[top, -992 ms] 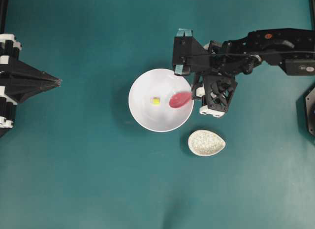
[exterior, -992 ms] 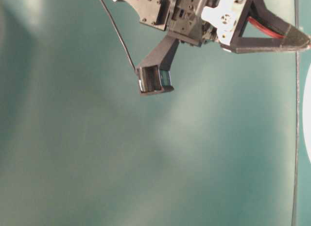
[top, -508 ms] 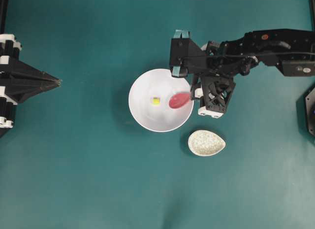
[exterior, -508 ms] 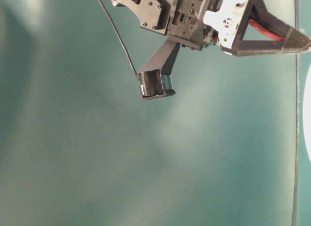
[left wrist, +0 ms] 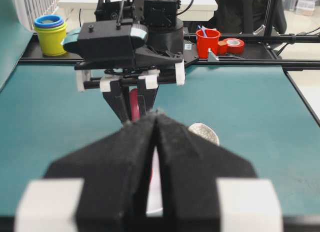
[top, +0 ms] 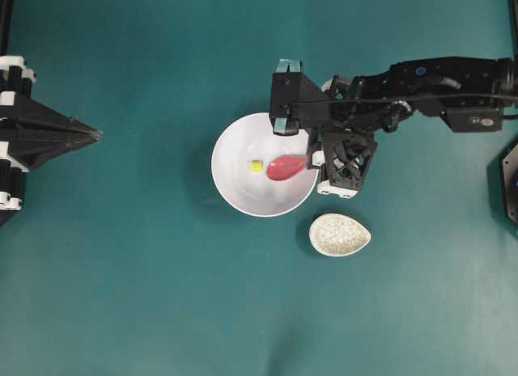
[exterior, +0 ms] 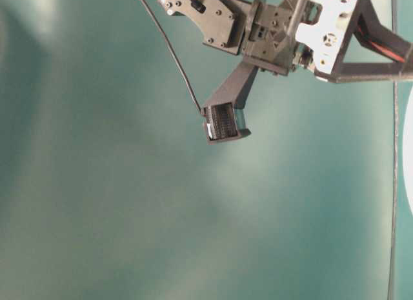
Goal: Scoop the yellow hexagonal prism block from the bowl with a spoon using the right arm.
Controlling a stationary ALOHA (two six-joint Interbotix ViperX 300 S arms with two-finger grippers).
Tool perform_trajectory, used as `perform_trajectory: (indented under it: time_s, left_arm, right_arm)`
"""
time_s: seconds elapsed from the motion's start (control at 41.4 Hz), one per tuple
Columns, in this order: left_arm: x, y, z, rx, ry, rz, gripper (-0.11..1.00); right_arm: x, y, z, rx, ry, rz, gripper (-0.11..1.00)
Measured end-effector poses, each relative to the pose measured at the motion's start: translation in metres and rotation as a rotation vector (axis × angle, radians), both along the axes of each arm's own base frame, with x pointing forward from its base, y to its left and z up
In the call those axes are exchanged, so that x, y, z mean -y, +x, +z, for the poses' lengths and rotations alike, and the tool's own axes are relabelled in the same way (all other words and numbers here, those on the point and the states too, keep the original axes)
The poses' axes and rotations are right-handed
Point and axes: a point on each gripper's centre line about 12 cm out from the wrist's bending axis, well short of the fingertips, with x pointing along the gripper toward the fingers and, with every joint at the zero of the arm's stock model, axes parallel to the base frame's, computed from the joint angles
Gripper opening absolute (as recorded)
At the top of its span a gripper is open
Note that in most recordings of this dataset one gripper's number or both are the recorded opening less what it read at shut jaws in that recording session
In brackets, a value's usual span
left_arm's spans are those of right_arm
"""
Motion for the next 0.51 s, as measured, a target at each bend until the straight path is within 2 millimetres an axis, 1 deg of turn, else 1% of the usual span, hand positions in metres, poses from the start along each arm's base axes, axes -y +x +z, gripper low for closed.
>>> perform_trajectory:
  time_s: [0.387, 0.508]
  left_arm:
    - [0.0, 0.0, 0.0, 0.0, 0.002, 0.0, -0.01]
    - [0.0, 0.0, 0.0, -0.002, 0.003, -0.002, 0.0]
  right_arm:
    - [0.003, 0.012, -0.006, 0.076, -0.03, -0.02, 0.24]
    - [0.004, 0.016, -0.004, 0.112, -0.043, -0.025, 0.24]
